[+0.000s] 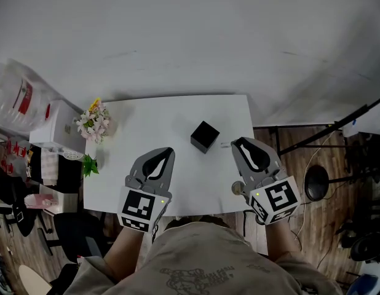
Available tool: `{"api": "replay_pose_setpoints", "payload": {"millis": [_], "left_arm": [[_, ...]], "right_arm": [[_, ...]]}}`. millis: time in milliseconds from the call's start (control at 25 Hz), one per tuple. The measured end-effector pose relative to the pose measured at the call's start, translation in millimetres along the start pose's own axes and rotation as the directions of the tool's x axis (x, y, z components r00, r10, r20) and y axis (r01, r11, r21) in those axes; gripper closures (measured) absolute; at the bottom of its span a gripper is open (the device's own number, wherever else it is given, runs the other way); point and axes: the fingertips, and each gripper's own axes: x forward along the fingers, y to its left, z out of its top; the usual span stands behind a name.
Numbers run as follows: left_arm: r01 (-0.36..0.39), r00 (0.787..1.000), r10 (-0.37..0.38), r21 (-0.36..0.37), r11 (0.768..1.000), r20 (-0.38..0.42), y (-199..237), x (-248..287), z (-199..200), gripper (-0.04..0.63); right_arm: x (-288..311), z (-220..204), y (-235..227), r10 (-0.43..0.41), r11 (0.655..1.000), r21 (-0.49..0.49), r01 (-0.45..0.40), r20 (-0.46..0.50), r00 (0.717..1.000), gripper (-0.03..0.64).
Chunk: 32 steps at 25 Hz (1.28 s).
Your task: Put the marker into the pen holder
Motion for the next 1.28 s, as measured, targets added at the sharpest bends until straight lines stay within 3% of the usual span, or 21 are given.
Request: {"api": "replay_pose_setpoints", "payload": {"millis": [560,920,1280], "left_arm": [[-0.036,0.999,0.036,0.005,0.999,-0.014,27.4,39.1,-4.5,0.595],[-0.044,0.997,0.041,-0.039,0.998,-0.072,40.7,64.1,-32.6,0.595],[-0.043,0.986,0.031,-0.07,0.997,-0.166,48.9,78.0,-77.0,0.595]], "right_arm": [[75.5,-8.7,-19.2,0.032,0.999,-0.014,-0.032,-0.039,0.999,0.52],[128.7,-63.1,-8.3,0.1,0.994,0.065,-0.091,-0.15,0.984,0.52],[169.6,-136.7,-24.6,0.094,0.982,0.186,-0.043,-0.272,0.958,0.52]]}}
